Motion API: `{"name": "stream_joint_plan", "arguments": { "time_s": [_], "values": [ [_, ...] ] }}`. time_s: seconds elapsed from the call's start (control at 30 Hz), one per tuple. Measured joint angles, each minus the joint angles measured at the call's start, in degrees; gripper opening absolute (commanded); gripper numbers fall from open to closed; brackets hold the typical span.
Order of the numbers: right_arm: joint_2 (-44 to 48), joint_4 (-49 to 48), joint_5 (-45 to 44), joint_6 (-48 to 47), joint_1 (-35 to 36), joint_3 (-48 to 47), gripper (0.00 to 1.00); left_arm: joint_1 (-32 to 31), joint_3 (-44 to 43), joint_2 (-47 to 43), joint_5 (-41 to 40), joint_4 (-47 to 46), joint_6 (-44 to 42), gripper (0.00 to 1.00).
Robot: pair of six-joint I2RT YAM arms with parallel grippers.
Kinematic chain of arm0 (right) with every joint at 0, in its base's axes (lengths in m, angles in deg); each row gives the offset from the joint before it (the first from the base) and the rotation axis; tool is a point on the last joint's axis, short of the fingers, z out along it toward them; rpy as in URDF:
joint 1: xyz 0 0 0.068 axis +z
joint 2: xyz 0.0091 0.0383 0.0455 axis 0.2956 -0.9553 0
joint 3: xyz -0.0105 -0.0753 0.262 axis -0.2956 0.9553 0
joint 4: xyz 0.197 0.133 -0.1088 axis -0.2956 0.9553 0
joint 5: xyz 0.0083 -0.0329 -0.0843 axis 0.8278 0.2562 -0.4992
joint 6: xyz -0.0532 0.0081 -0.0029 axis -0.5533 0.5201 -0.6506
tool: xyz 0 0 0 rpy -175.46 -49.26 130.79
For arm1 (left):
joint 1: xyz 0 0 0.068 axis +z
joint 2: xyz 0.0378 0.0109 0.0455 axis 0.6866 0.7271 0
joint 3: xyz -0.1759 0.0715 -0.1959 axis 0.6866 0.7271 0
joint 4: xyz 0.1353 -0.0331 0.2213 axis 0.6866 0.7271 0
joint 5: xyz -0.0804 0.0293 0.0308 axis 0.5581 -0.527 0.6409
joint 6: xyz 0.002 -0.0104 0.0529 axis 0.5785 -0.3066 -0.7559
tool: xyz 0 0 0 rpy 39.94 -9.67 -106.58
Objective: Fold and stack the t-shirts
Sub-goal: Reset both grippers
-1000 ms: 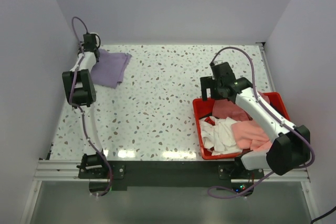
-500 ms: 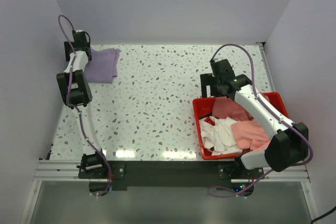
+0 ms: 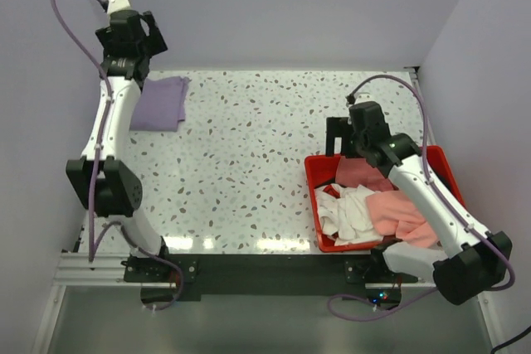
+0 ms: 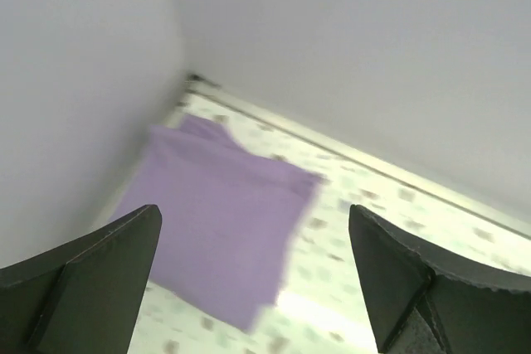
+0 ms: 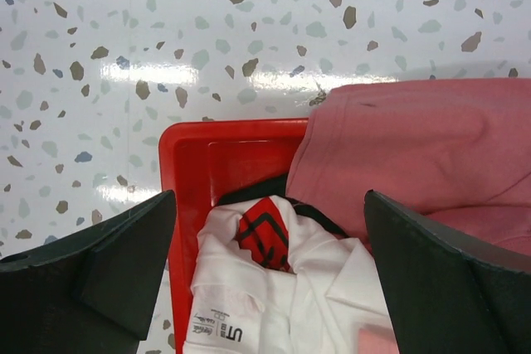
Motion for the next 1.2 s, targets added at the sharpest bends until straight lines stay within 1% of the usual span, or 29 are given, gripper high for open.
{"name": "stream_joint_plan", "arguments": {
  "time_s": [0.07, 0.17, 0.27, 0.33, 0.5, 0.57, 0.63, 0.77, 0.93, 1.03, 1.2],
  "values": [
    [2.05, -0.2, 0.0, 0.72, 0.02, 1.62, 0.99, -3.15, 7.26, -8.9, 4.31, -2.12, 4.26, 1.0],
    [5.2, -0.15, 0.0, 1.33, 0.02, 4.13, 0.99, -6.64, 23.8, -24.13, 10.25, -5.07, 10.75, 1.0],
    [8.79, -0.55, -0.07, 1.4, 0.02, 6.82, 0.99, -10.97, 37.57, -34.58, 10.99, -5.01, 16.41, 1.0],
    [11.76, -0.81, -0.15, 1.44, 0.02, 9.11, 0.99, -16.0, 44.48, -38.42, 11.17, -4.48, 19.06, 1.0],
    [18.32, -2.16, -0.17, 1.66, 0.02, 14.43, 0.99, -32.65, 57.37, -43.45, 7.82, 0.98, 26.49, 1.0],
    [20.46, -2.73, -0.33, 2.19, 0.0, 16.5, 0.99, -35.8, 61.48, -45.33, 6.84, 3.67, 29.18, 1.0],
    [21.51, -2.75, -0.57, 2.8, 0.02, 17.66, 0.99, -36.96, 65.79, -48.28, 5.18, 6.47, 31.67, 1.0],
    [22.86, -3.87, -1.57, 4.33, 0.0, 19.67, 0.99, -36.98, 70.79, -55.17, 2.05, 11.26, 35.21, 1.0],
    [25.51, -5.29, -2.03, 6.29, 0.02, 21.62, 0.99, -37.03, 72.3, -63.14, -1.01, 14.69, 37.55, 1.0],
    [26.64, -5.9, -2.1, 6.91, 0.02, 21.86, 0.99, -37.03, 72.3, -65.24, -2.97, 16.02, 38.36, 1.0],
    [26.99, -6.32, -2.71, 7.32, 0.02, 21.86, 0.99, -37.03, 72.3, -65.64, -5.01, 17.88, 38.99, 1.0]
  ]
}}
